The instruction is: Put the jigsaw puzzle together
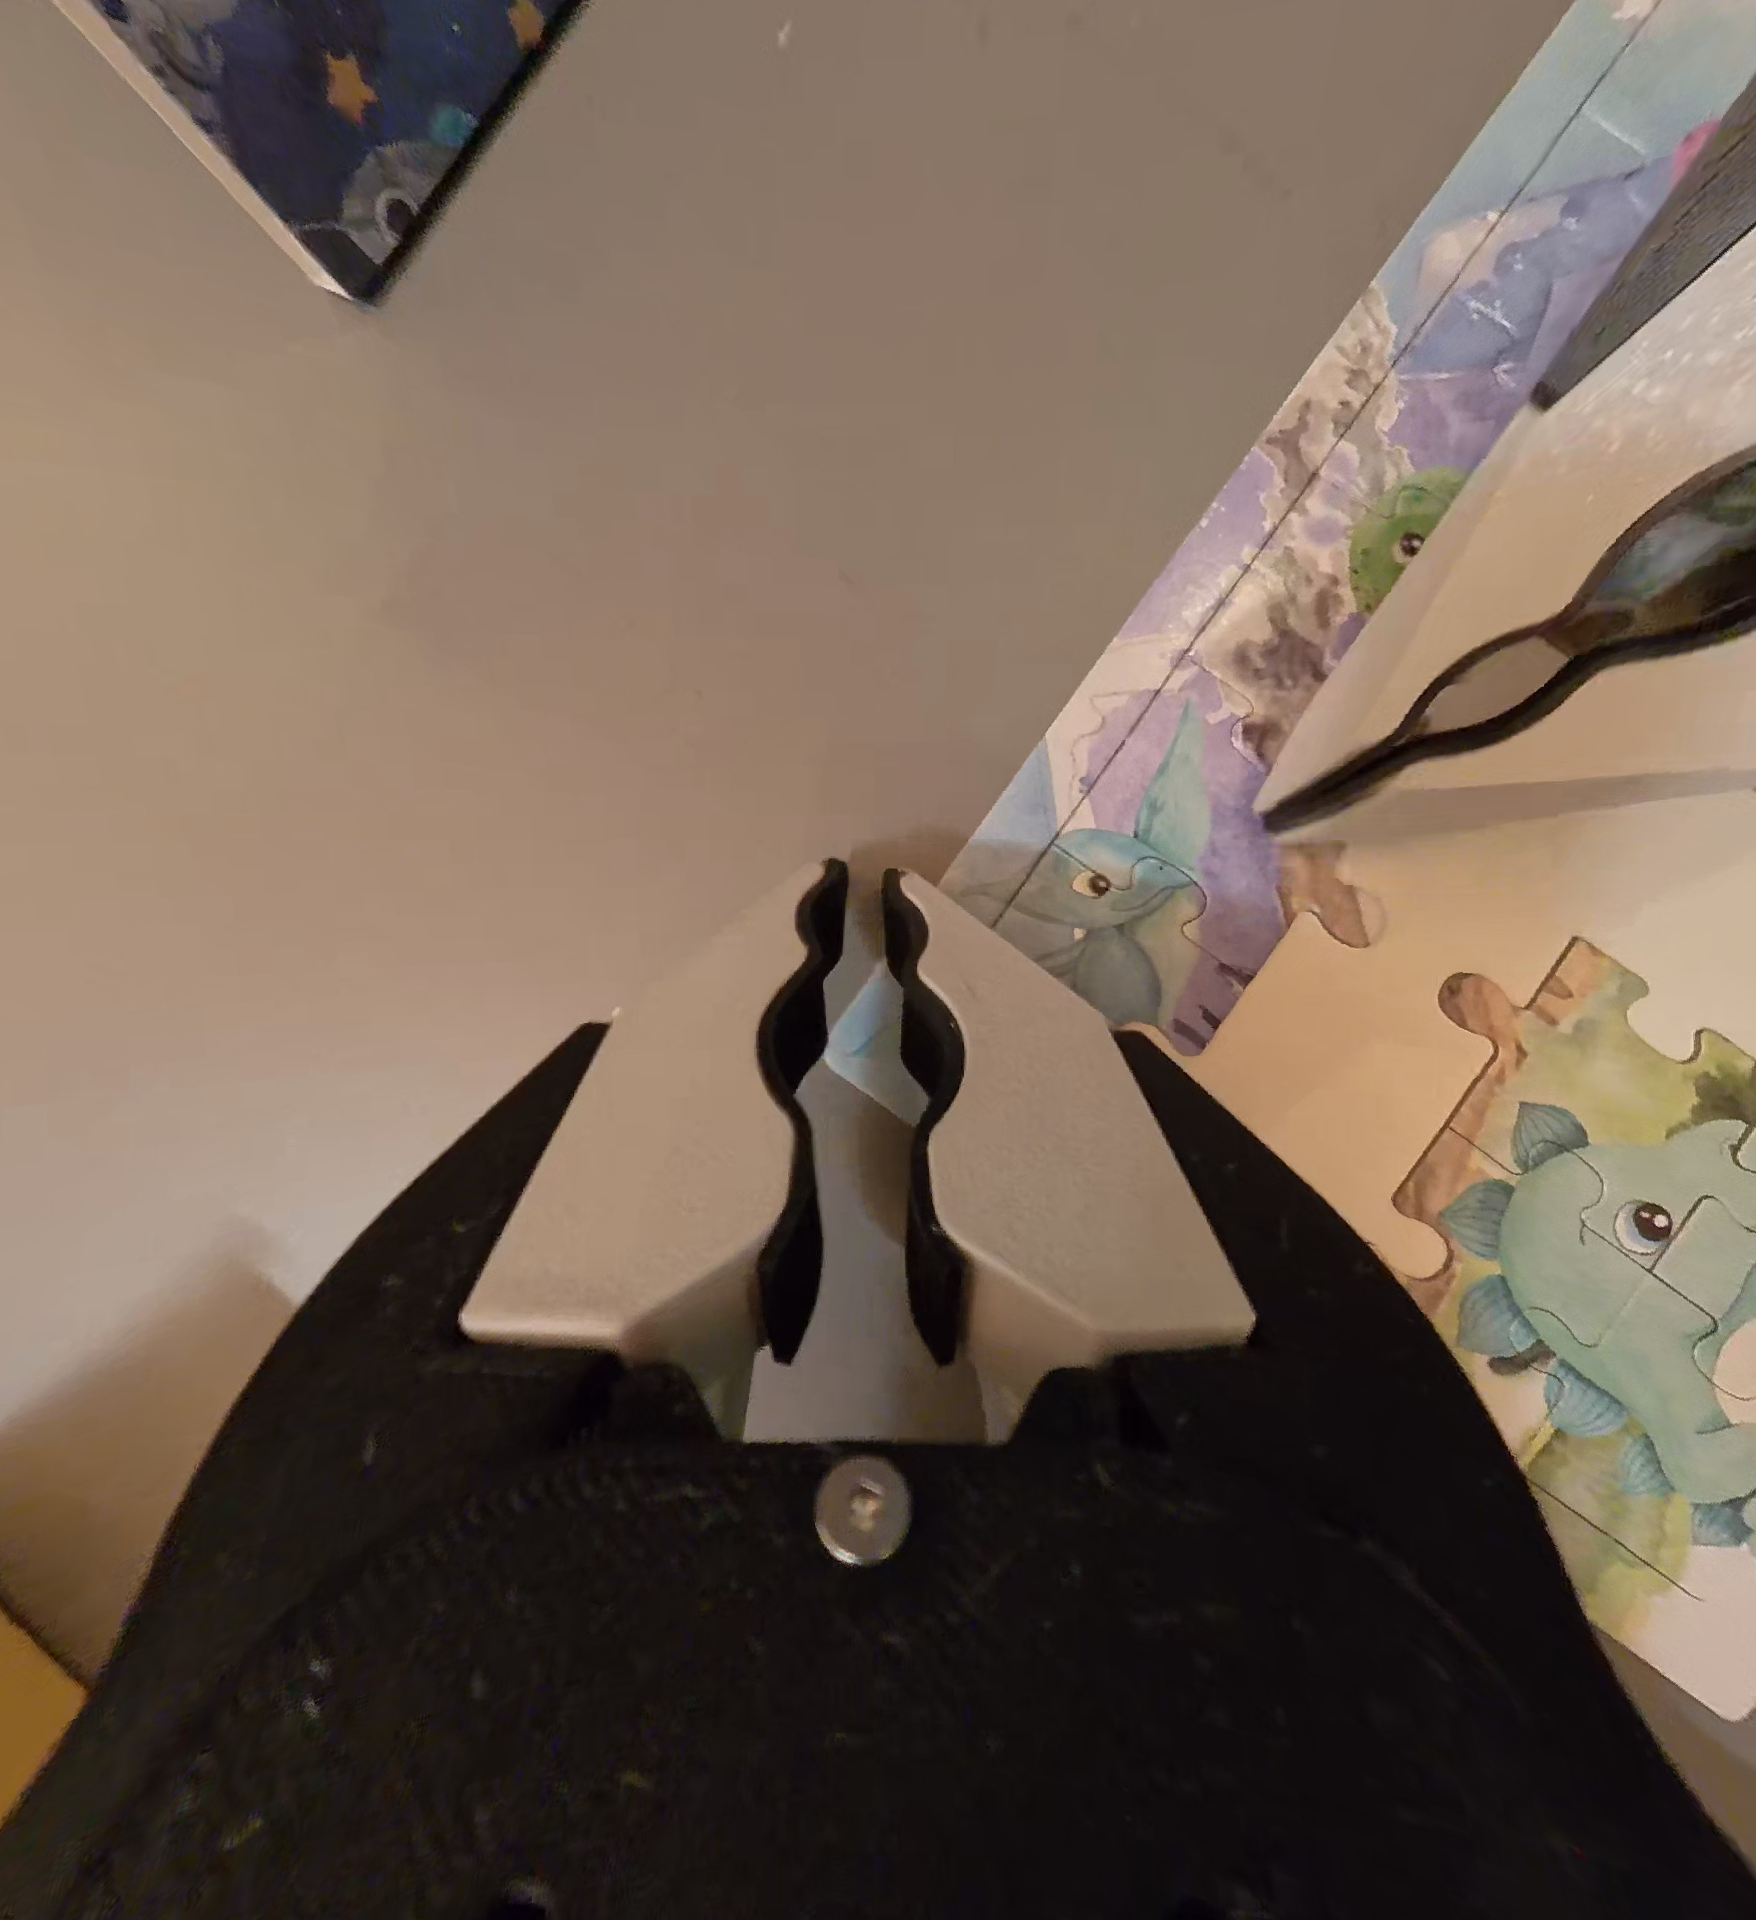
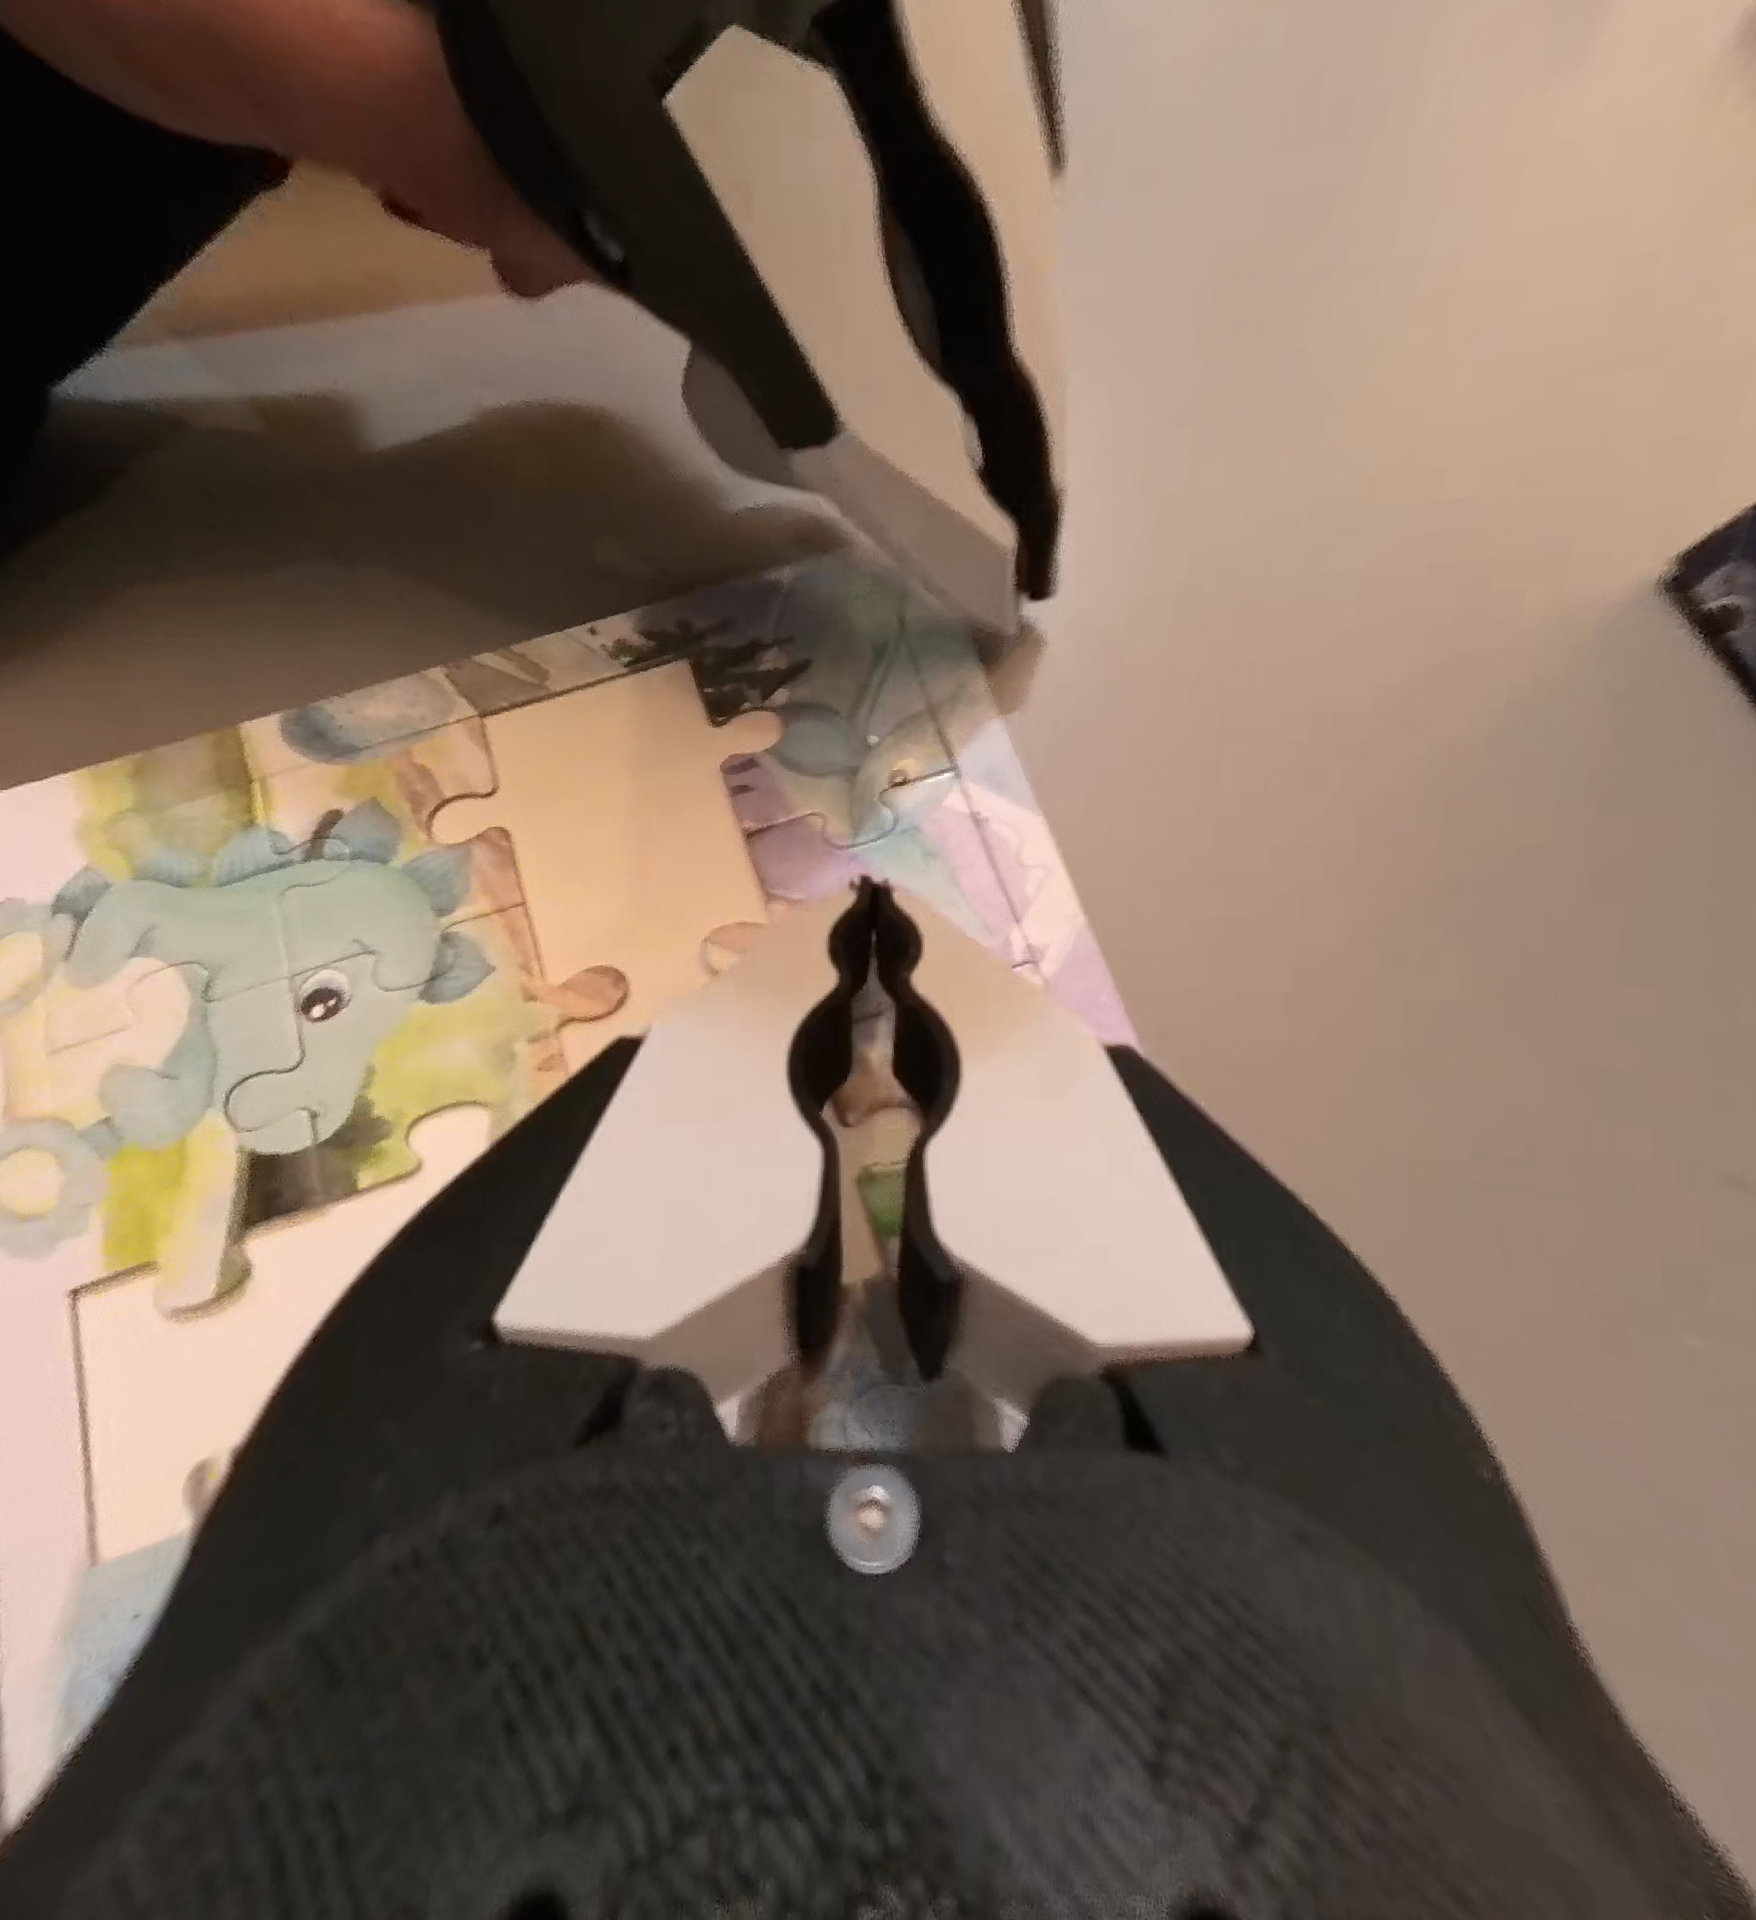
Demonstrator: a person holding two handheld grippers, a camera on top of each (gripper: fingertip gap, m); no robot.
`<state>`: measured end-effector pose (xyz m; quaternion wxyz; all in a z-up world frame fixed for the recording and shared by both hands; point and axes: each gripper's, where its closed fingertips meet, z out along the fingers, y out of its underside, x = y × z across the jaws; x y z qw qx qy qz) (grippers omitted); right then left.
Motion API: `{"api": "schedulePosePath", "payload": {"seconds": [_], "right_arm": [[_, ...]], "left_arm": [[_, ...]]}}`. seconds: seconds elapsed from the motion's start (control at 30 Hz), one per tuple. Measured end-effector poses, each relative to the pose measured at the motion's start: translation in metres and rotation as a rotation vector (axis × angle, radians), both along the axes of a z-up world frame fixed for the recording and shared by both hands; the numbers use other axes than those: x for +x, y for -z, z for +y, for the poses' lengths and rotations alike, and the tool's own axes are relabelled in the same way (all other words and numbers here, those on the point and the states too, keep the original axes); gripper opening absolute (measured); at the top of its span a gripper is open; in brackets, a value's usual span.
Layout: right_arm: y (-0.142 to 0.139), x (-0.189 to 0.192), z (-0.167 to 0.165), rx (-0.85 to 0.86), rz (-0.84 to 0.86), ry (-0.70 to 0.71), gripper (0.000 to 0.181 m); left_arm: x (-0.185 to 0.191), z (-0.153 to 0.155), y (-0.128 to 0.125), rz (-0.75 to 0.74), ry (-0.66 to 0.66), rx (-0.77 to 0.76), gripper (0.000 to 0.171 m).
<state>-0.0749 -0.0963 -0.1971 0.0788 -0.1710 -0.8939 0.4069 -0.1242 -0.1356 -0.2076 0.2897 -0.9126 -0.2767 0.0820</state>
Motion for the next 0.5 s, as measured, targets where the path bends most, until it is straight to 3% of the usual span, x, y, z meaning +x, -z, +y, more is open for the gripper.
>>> {"api": "schedulePosePath", "payload": {"seconds": [0.27,0.5], "right_arm": [[-0.050,-0.045,0.037,-0.212,0.128,0.217,0.000],[-0.080,-0.054,0.054,-0.392,0.120,0.282,0.000]], "left_arm": [[-0.028,-0.023,-0.022,0.104,-0.171,0.054,0.006],[-0.047,-0.045,-0.050,0.207,-0.309,0.152,0.003]]}}
